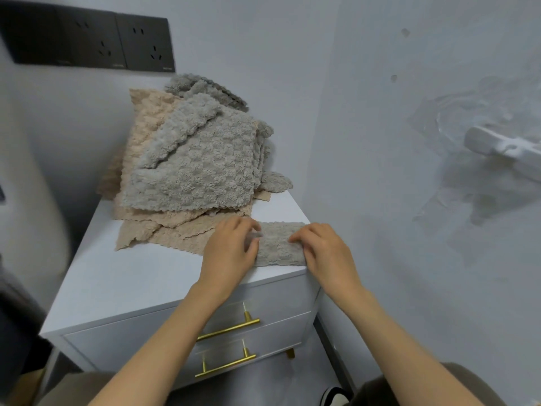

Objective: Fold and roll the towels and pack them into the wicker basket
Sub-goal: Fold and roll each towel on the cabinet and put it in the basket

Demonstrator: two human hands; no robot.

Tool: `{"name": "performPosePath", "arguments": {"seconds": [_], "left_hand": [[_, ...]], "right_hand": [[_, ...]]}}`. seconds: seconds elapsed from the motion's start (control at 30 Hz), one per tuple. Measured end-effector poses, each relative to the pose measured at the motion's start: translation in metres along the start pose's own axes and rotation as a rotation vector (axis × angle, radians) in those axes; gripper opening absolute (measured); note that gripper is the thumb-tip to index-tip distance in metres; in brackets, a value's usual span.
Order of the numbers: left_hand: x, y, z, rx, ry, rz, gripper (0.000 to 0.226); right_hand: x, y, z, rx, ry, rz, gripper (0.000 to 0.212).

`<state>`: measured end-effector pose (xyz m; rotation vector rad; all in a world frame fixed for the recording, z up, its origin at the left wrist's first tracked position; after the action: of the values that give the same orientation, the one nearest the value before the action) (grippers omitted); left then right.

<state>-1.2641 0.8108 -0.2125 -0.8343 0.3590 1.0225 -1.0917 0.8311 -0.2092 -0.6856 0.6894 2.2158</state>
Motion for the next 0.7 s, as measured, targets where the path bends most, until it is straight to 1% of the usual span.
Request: {"name": "performPosePath", "arguments": {"seconds": [0.07, 0.2, 0.3, 0.37, 0.43, 0.5, 0.57, 0.63, 0.7], "left_hand": [[0.003, -0.013, -0.005, 0.117, -0.001, -0.014, 0.011], [0.008, -0.011, -0.008, 0.155, 0.068, -0.031, 0.014], [0.012, -0.002, -0.012, 0.166, 0.191, -0.033, 0.032], [0.014, 0.001, -0.016, 0.18, 0.277, -0.035, 0.045], [0.014, 0.005, -0.016, 0.181, 0.303, -0.046, 0.049], [0.013, 0.009, -0.016, 0.172, 0.302, -0.068, 0.048], [0.011, 0.01, -0.015, 0.136, 0.301, -0.114, 0.044], [0.008, 0.014, -0.014, 0.042, 0.296, -0.182, 0.037], [0.006, 0.018, -0.011, -0.045, 0.288, -0.226, 0.03]], "right_hand": [[0.004, 0.008, -0.002, -0.074, 0.043, -0.01, 0.031], [0.006, 0.004, -0.008, -0.061, 0.15, -0.05, 0.036], [0.011, -0.004, -0.013, -0.023, 0.282, -0.024, 0.045], [0.013, -0.01, -0.014, -0.003, 0.326, -0.023, 0.052], [0.013, -0.016, -0.015, 0.028, 0.343, -0.014, 0.056], [0.013, -0.02, -0.016, 0.069, 0.351, 0.018, 0.057], [0.013, -0.024, -0.015, 0.096, 0.34, 0.061, 0.053], [0.012, -0.027, -0.014, 0.135, 0.352, 0.083, 0.047], [0.013, -0.033, -0.015, 0.222, 0.387, 0.15, 0.041]]}}
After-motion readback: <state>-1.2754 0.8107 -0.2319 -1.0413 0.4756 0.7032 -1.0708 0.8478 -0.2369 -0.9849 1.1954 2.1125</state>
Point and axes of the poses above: each hand's wrist, its own z-axis towards the middle knuckle, its own x-axis out of the palm, y = z × x, the point moved 8 cm from there along z, towards the middle knuckle, and after that the axes turned 8 degrees about -y, right-handed, at the moved point
